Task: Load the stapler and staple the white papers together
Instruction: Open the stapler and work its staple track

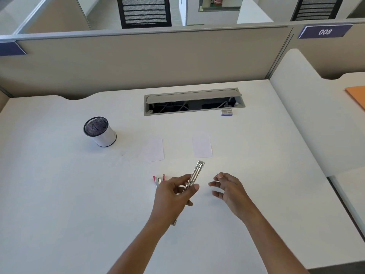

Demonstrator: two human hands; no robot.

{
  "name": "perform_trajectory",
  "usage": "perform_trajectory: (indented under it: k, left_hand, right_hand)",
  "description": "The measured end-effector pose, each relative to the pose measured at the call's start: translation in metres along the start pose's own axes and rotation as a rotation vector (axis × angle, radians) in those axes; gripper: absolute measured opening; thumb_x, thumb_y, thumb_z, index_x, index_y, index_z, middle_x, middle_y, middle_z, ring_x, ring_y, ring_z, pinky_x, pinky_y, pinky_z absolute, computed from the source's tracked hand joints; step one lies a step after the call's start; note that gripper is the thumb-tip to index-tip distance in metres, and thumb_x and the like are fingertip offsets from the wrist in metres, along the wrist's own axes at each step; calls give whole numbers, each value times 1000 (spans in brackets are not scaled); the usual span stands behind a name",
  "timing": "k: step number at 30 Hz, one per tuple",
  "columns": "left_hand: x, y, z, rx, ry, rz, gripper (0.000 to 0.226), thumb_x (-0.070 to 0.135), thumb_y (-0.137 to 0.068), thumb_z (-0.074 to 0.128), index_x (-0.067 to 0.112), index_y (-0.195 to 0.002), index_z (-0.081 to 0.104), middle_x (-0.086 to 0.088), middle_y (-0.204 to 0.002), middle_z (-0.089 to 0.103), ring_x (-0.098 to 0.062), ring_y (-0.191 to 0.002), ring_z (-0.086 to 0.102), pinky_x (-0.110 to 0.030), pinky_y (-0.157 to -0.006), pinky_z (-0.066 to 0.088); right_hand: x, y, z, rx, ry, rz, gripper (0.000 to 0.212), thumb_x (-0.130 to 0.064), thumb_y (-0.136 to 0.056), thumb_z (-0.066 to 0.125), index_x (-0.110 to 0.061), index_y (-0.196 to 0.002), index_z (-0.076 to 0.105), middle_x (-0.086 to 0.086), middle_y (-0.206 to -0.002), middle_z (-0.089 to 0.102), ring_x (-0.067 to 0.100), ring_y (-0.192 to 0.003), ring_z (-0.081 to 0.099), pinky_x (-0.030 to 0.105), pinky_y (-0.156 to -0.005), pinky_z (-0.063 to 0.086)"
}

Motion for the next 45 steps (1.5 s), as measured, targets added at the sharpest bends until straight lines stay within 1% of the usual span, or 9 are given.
perform_trajectory:
  k: [5,10,14,18,23,28,33,38,45]
  left_hand:
    - [3,-28,9,64,-186,136,25,26,-85,82,25,-109,76,4,-88,78,-13,-81,73,3,-73,42]
    - [-5,-61,27,62,-308,239,12,25,-83,83,29,-92,76,12,-79,76,-2,-77,69,-21,-72,56]
    - [-6,-82,44,42,-368,336,12,17,-83,83,19,-94,79,8,-85,73,-6,-78,65,-17,-67,51]
    - [-8,-100,63,-13,-497,458,14,14,-83,81,16,-97,80,2,-91,72,-2,-70,59,-7,-69,42]
    - [-15,-120,78,-30,-567,481,15,16,-86,78,16,-101,80,-1,-92,72,-13,-77,60,-19,-74,40]
    - [-21,-135,90,-72,-662,505,14,19,-89,74,20,-102,79,0,-94,74,-23,-90,58,-23,-75,34]
    - [-20,-146,99,-128,-740,526,17,20,-89,72,21,-105,79,0,-98,76,-26,-92,58,-31,-80,44]
    - [-22,-153,101,-158,-770,534,16,24,-88,73,24,-102,79,3,-96,77,-27,-93,58,-37,-83,48]
    - [-31,-158,90,-185,-786,481,33,29,-84,81,20,-115,75,1,-106,71,-20,-99,56,-21,-80,32]
  right_hand:
    - [-20,0,-1,-37,-166,-45,17,-16,-105,51,-11,-95,63,1,-96,66,23,-97,69,37,-73,54]
    - [-28,-6,-9,-33,-156,-95,16,-16,-105,50,-11,-98,64,2,-105,68,22,-102,69,37,-74,55]
    - [-25,-14,-19,4,-87,-117,18,-16,-106,49,-10,-100,65,3,-109,68,21,-106,69,35,-74,56]
    - [-25,-20,-28,57,-36,-137,18,-14,-106,49,-8,-100,65,1,-107,66,21,-99,66,34,-73,55]
    - [-19,-31,-30,66,-24,-120,20,-12,-107,47,-12,-95,63,1,-105,66,19,-92,64,33,-72,53]
    - [-8,-46,-31,70,-5,-80,19,-15,-107,47,-7,-102,63,4,-106,68,17,-91,66,30,-70,55]
    - [5,-59,-35,109,50,-64,24,-19,-108,46,-2,-110,62,11,-114,70,16,-97,70,29,-69,56]
    - [9,-65,-37,121,74,-74,18,-17,-108,47,-7,-103,61,11,-114,68,18,-97,70,29,-66,56]
    - [9,-64,-38,153,65,-80,16,-15,-107,47,-8,-101,61,7,-106,66,20,-93,69,31,-64,57]
Point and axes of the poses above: each hand's wrist, its own y-axis away from the middle knuckle, its own z-axis out of the palm, x = y × z, the point moved 8 cm from there along -y, towards the middle knuckle
